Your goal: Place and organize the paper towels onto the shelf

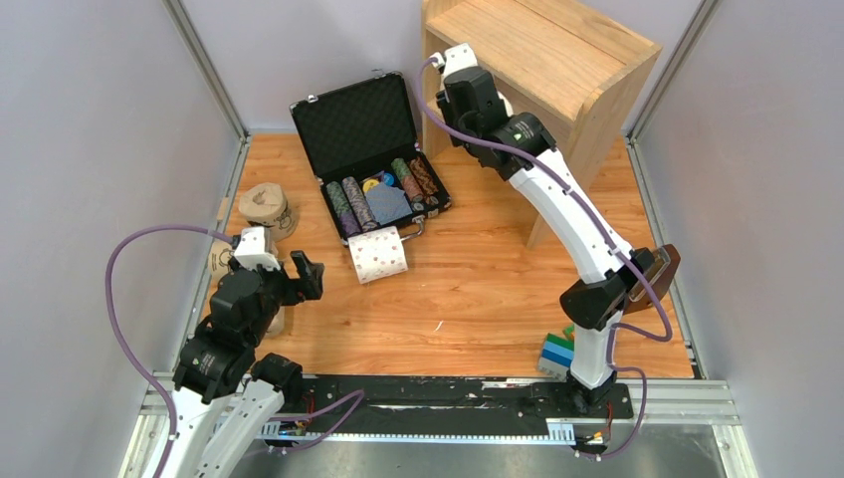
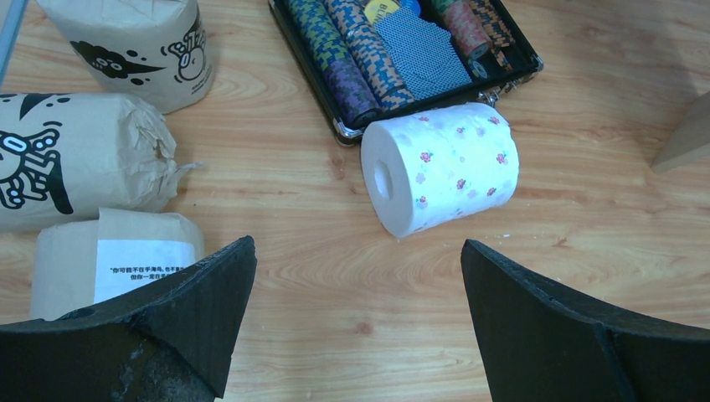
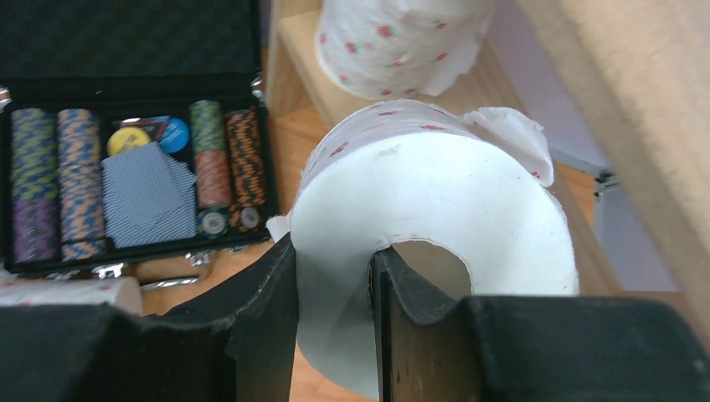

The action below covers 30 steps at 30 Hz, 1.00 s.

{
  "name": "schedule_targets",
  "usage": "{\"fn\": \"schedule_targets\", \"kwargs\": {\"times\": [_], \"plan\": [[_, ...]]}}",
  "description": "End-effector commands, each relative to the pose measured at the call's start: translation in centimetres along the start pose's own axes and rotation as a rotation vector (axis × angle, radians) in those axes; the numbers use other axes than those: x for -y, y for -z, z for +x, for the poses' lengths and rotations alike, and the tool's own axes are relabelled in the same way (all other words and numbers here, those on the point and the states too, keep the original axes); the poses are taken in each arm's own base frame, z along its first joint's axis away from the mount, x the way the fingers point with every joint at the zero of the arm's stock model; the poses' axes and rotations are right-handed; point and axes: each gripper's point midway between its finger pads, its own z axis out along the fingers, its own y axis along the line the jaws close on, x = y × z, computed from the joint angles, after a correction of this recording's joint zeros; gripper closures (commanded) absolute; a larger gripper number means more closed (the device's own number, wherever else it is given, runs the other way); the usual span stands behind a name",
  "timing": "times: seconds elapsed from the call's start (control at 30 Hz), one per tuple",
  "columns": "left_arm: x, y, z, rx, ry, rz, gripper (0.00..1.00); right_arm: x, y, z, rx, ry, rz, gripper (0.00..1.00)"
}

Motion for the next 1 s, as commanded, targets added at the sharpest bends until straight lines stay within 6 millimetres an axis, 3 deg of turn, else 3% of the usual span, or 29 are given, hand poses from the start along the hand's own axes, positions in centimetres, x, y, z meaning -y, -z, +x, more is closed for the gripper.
{"fn": "schedule_targets", "kwargs": {"times": [0.0,0.27,0.97], "plan": [[0.0,-0.2,-0.4,0.019,0.014,-0.006,0.0,4.7,-0.7,-4.1,0.132,-0.014,0.14,0.75],[0.0,-0.2,-0.4,0.02,0.016,-0.007,0.0,6.2,-3.6,-4.1,0.149,-0.039,0.152,0.74],[-0.1,-0.1,-0.5,0.024,0.018,-0.015,0.0,4.9,-7.0,-1.3,0.08,-0.01,0.113,0.62]]}}
